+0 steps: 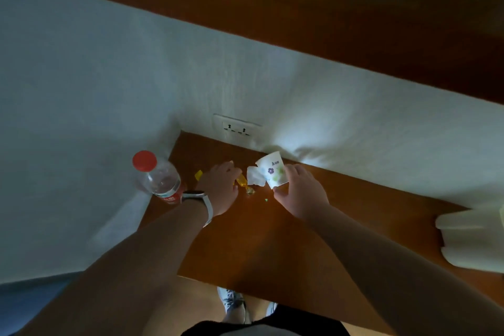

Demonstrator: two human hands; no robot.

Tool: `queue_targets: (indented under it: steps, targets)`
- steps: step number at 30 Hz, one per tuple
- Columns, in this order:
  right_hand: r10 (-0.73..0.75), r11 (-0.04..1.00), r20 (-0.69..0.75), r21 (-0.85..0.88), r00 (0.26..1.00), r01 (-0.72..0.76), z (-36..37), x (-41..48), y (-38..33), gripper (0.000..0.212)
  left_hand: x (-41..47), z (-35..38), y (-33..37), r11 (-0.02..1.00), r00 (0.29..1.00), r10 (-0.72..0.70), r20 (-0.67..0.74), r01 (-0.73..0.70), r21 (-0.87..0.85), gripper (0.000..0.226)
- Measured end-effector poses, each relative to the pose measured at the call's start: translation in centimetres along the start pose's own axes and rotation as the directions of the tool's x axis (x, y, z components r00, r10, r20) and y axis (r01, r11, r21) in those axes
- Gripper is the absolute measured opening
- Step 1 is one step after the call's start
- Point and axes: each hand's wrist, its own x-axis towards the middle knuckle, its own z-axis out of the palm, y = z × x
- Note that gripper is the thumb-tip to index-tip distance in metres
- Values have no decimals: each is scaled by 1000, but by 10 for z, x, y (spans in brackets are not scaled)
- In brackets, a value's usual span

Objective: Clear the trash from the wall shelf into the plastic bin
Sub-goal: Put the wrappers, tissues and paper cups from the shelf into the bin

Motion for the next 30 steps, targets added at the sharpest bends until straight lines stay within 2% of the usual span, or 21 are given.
queue_targets:
  steps: [4,9,12,16,18,22,30]
  targets:
    - [122,988,11,94,992,-122,13,9,-6,70,10,10,1,998,998,-36,48,34,45,49]
    - [210,958,78,184,975,-221,22,20,-10,64,5,16,2,993,998,23,52,-29,114,44]
    - [222,946,109,215,969,-241,25,22,-7,57,3,18,4,987,997,58,58,-66,147,40]
    - [206,942,92,252,974,-223,22,14,1,58,4,17,8,977,995,90,46,-97,189,40]
    - [194,934,94,287,976,-213,20,7,6,57,5,16,8,972,990,140,24,-142,188,33]
    - [193,910,68,361,979,-204,10,-11,13,56,7,11,8,977,977,192,-93,-181,114,24]
    - [245,837,-29,511,969,-196,-23,-49,18,50,-1,-12,38,978,946,101,-307,-151,-144,24]
